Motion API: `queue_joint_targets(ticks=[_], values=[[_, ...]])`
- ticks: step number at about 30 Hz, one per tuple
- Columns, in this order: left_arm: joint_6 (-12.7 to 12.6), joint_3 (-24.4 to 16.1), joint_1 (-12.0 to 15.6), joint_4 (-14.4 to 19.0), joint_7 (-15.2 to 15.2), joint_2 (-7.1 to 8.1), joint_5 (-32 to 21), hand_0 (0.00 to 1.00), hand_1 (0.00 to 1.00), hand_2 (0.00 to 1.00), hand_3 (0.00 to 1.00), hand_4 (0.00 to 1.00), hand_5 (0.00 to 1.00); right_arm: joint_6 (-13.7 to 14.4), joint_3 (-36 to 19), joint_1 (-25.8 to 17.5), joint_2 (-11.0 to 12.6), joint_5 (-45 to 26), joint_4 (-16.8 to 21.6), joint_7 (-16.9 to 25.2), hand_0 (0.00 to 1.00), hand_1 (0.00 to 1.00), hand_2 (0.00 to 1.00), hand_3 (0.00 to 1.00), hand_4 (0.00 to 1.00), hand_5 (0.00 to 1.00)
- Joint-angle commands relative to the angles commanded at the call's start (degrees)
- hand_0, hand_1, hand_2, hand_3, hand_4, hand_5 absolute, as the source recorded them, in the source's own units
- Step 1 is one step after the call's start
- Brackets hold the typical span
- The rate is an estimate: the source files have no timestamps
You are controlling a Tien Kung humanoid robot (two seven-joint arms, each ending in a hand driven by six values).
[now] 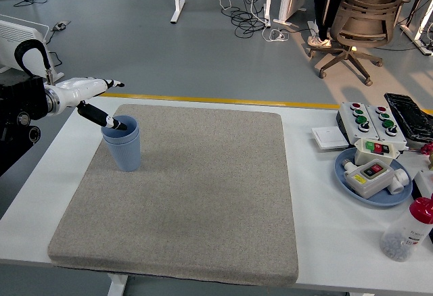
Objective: Push cup pick cup insert cup
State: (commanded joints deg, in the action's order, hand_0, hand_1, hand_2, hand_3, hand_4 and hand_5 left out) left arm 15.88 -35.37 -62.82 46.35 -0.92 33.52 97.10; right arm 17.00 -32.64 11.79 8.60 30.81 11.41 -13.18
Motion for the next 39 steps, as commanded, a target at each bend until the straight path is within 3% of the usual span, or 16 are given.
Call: queue_joint_targets(ticks=[3, 4, 9, 10, 15, 16, 18, 23, 27, 28, 32, 33, 34, 35, 37, 39], values=[[-5.8, -1.3, 1.2, 1.6, -0.5, 0.49, -4.1, 0.998, 0.998, 0.998, 0.998, 0.998, 0.789, 0.0, 0.3, 0.0, 0.0, -0.5, 0.0, 0.1, 0.669, 0.614, 0.625, 0.579, 0.137, 0.473], [-7.7, -1.9, 1.7, 2.2, -0.4, 0.67, -5.3, 0.949, 0.94, 0.998, 0.949, 0.798, 0.923, 0.0, 0.3, 0.0, 0.0, -0.5, 0.0, 0.1, 0.67, 0.613, 0.625, 0.579, 0.137, 0.473], [-19.4, -10.1, 7.5, 10.5, 0.1, 1.73, -16.7, 0.949, 0.94, 0.998, 0.949, 0.798, 0.923, 0.0, 0.2, 0.1, 0.0, -0.5, -0.1, 0.2, 0.67, 0.613, 0.625, 0.579, 0.137, 0.473], [-22.1, -12.1, 8.6, 12.1, 0.1, 1.87, -19.0, 0.571, 0.633, 0.631, 0.592, 0.608, 0.866, 0.0, 0.3, 0.1, 0.0, -0.7, -0.1, 0.3, 0.669, 0.614, 0.625, 0.58, 0.137, 0.474], [-32.8, -22.4, 17.1, 21.9, 2.2, 1.89, -29.2, 0.571, 0.633, 0.631, 0.592, 0.608, 0.866, 0.0, 0.6, -0.2, 0.1, -1.3, -0.2, 0.5, 0.669, 0.614, 0.625, 0.58, 0.137, 0.474], [-33.5, -24.4, 18.9, 23.8, 3.0, 1.67, -31.3, 0.43, 0.54, 0.537, 0.514, 0.554, 0.894, 0.0, 0.5, -0.3, 0.1, -1.2, -0.2, 0.5, 0.669, 0.614, 0.624, 0.579, 0.137, 0.475], [-32.9, -28.7, 22.6, 27.8, 3.8, 1.26, -36.0, 0.43, 0.54, 0.537, 0.514, 0.554, 0.894, 0.0, 0.2, -0.4, 0.1, -0.7, -0.2, 0.4, 0.669, 0.614, 0.624, 0.579, 0.137, 0.475], [-26.8, -37.3, 33.8, 37.4, 4.5, 0.36, -46.7, 0.393, 0.535, 0.534, 0.516, 0.535, 0.937, -0.2, -0.5, -0.7, 0.2, 0.2, -0.3, 0.4, 0.669, 0.613, 0.625, 0.579, 0.137, 0.474], [-21.6, -40.3, 40.7, 42.0, 5.1, -0.3, -48.1, 0.393, 0.535, 0.534, 0.516, 0.535, 0.937, -0.3, -0.6, -0.9, 0.4, 0.5, -0.4, 0.5, 0.669, 0.613, 0.625, 0.579, 0.137, 0.474], [-19.7, -41.2, 42.7, 43.3, 5.2, -0.62, -48.4, 0.458, 0.579, 0.581, 0.566, 0.581, 0.998, -0.3, -0.5, -0.9, 0.4, 0.4, -0.4, 0.5, 0.669, 0.613, 0.624, 0.579, 0.137, 0.475], [-13.3, -44.9, 50.8, 47.1, 6.5, -3.67, -49.2, 0.458, 0.579, 0.581, 0.566, 0.581, 0.998, -0.2, 0.3, -1.2, 0.5, -1.2, -0.5, 1.1, 0.669, 0.613, 0.624, 0.579, 0.137, 0.475], [-11.6, -46.0, 52.9, 47.8, 7.0, -5.25, -48.6, 0.458, 0.579, 0.581, 0.566, 0.581, 0.998, -0.2, 0.8, -1.4, 0.5, -2.2, -0.5, 1.3, 0.669, 0.613, 0.624, 0.579, 0.137, 0.475], [-11.1, -46.2, 53.7, 47.9, 7.1, -5.68, -48.5, 0.561, 0.646, 0.638, 0.614, 0.647, 0.998, -0.2, 0.9, -1.4, 0.5, -2.4, -0.5, 1.3, 0.668, 0.613, 0.624, 0.579, 0.137, 0.476], [-10.9, -46.3, 53.9, 48.0, 7.2, -5.82, -48.5, 0.561, 0.646, 0.638, 0.614, 0.647, 0.998, -0.2, 1.0, -1.5, 0.5, -2.5, -0.5, 1.4, 0.668, 0.613, 0.624, 0.579, 0.137, 0.476], [-6.9, -48.0, 56.7, 48.8, 8.9, -9.72, -46.8, 0.561, 0.646, 0.638, 0.614, 0.647, 0.998, -0.2, 1.0, -1.8, 0.2, -3.0, -0.6, 1.6, 0.668, 0.613, 0.624, 0.579, 0.137, 0.476], [-4.9, -48.1, 57.5, 49.0, 9.4, -11.44, -46.4, 0.561, 0.646, 0.638, 0.614, 0.647, 0.998, -0.3, 0.5, -1.8, 0.1, -2.4, -0.6, 1.4, 0.668, 0.613, 0.624, 0.579, 0.137, 0.476]])
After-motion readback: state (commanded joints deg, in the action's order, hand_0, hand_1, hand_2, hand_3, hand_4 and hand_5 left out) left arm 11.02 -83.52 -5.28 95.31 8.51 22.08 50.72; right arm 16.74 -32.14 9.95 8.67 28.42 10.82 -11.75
